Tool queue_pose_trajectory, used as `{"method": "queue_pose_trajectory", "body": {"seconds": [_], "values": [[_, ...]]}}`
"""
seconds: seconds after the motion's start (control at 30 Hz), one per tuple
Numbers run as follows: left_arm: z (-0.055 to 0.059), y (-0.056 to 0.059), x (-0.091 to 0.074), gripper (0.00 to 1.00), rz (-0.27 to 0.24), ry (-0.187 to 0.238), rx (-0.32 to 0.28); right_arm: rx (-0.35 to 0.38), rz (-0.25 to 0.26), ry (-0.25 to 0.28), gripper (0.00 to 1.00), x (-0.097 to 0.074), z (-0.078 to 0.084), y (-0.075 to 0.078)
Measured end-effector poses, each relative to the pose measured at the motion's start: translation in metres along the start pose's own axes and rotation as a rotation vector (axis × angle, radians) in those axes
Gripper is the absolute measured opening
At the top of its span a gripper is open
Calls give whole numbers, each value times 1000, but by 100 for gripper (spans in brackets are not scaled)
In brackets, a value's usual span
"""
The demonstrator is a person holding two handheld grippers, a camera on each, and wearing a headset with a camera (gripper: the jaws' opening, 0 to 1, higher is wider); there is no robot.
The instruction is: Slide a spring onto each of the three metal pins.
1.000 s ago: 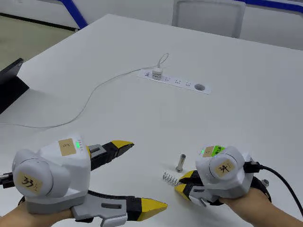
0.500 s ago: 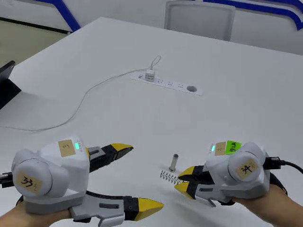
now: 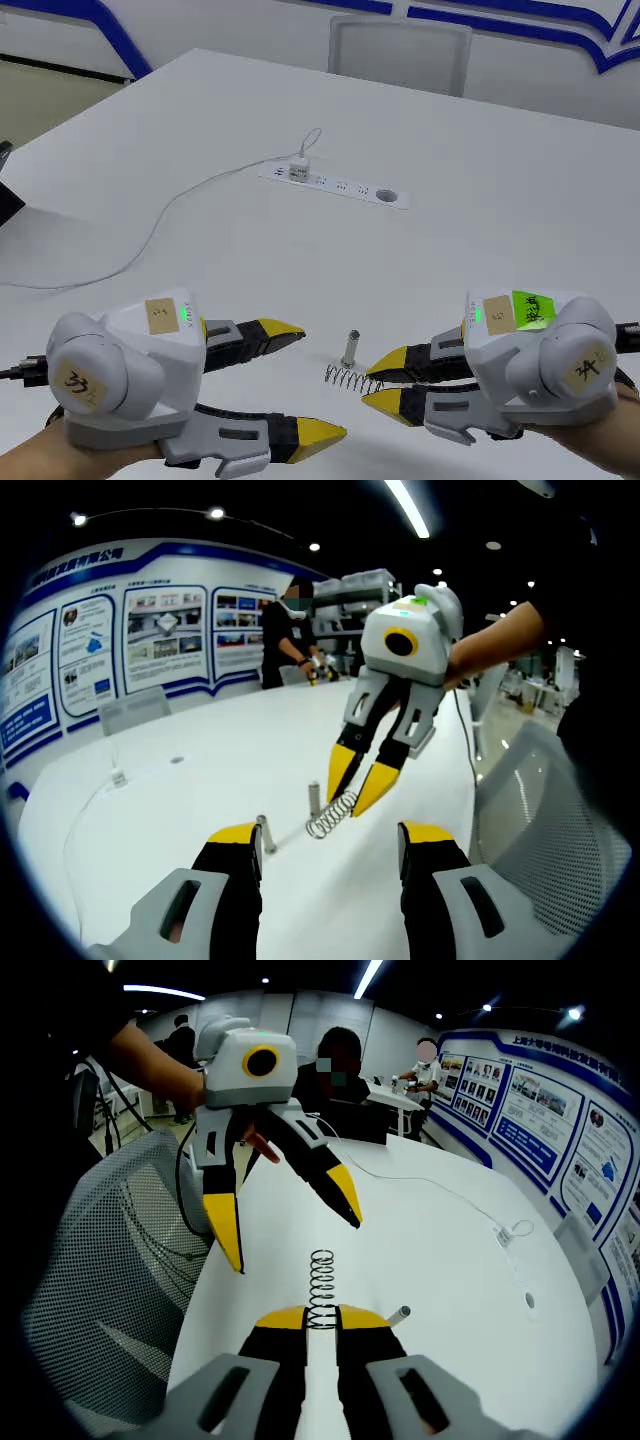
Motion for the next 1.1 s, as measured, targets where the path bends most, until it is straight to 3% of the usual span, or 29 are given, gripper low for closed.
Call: {"method": "queue_pose_trajectory", "body": {"seconds": [0.37,0.5,0.8,0.93,0.97,1.03,1.1], "values": [[-1,16,6,31,78,-14,38,-114,-47,30,10,-6,-16,-14],[-2,16,5,30,77,-14,45,-133,-59,34,10,-7,-18,-16],[-1,21,3,16,102,-25,54,-174,-80,33,11,-10,-21,-21],[0,22,3,14,103,-31,67,-185,-83,29,11,-10,-21,-22],[-1,23,3,13,102,-29,79,-186,-83,29,11,-11,-21,-22],[-3,22,3,12,91,-18,160,-191,-72,33,11,-12,-22,-20],[-4,24,2,11,94,-9,165,-189,-74,37,11,-13,-23,-19]]}}
Point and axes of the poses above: the centre of the closed fingertips' face, and the gripper's own axes: x roughly forward along the fingers, y roughly to its right, z roughly out of its underside, the point moved 1 cm from there along -x, roughly backward along the fingers, and after that the axes turned 5 degrees about -x, right-handed, at the moved point
